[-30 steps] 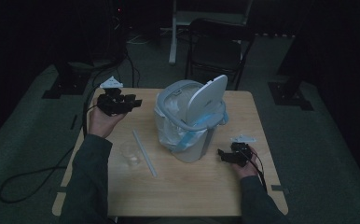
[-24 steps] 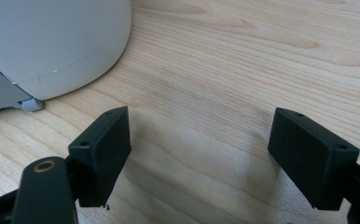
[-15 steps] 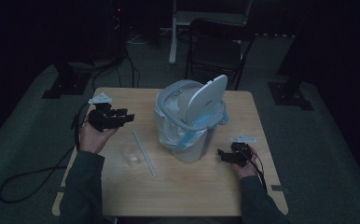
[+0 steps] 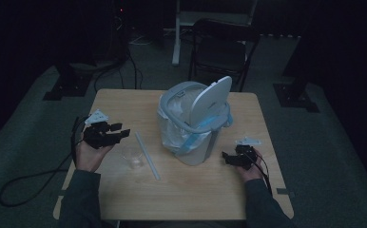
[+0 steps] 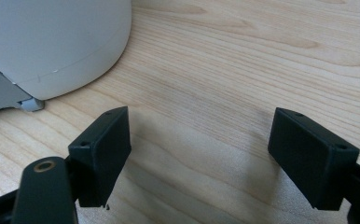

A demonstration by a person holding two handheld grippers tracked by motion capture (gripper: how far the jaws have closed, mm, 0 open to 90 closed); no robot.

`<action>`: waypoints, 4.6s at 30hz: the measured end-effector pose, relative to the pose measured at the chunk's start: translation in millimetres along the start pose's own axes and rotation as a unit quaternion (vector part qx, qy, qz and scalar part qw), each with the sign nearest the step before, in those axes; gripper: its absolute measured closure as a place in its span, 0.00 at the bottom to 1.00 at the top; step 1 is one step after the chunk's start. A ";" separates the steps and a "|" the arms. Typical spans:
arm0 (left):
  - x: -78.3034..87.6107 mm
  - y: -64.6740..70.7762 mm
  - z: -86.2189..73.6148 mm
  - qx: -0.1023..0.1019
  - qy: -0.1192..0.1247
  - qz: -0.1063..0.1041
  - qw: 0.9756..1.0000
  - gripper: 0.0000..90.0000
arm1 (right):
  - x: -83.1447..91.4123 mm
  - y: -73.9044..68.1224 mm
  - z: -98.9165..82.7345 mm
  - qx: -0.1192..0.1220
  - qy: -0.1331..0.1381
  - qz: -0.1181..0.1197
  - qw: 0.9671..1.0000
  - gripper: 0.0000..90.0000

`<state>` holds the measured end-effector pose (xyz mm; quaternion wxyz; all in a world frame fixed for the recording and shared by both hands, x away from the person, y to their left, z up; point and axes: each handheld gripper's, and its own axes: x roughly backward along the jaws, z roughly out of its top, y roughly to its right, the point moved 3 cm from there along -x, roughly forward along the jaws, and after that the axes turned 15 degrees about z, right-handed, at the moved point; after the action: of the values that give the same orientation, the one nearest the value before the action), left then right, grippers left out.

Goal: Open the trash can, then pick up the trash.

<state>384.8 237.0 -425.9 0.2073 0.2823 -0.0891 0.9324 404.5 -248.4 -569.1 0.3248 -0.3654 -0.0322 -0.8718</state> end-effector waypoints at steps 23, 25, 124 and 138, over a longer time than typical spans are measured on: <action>1.8 6.2 -51.9 0.027 -0.034 0.000 0.999 0.50 | 0.0 -0.1 0.0 0.000 0.000 0.000 1.000 0.22; 2.0 6.7 -54.2 0.029 -0.038 -0.002 0.999 0.50 | 0.0 0.0 0.0 0.000 0.000 0.000 1.000 0.22; 29.8 -1.5 3.7 0.001 0.045 0.026 0.999 0.97 | 0.0 -0.1 0.0 -0.001 0.000 0.000 1.000 0.22; 34.4 0.7 27.0 -0.003 0.069 0.011 0.998 0.97 | 0.0 0.1 0.0 0.000 0.000 0.000 1.000 0.22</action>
<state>371.8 240.2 -384.3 0.2030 0.2153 -0.0802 0.9518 404.5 -248.5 -569.0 0.3248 -0.3655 -0.0328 -0.8717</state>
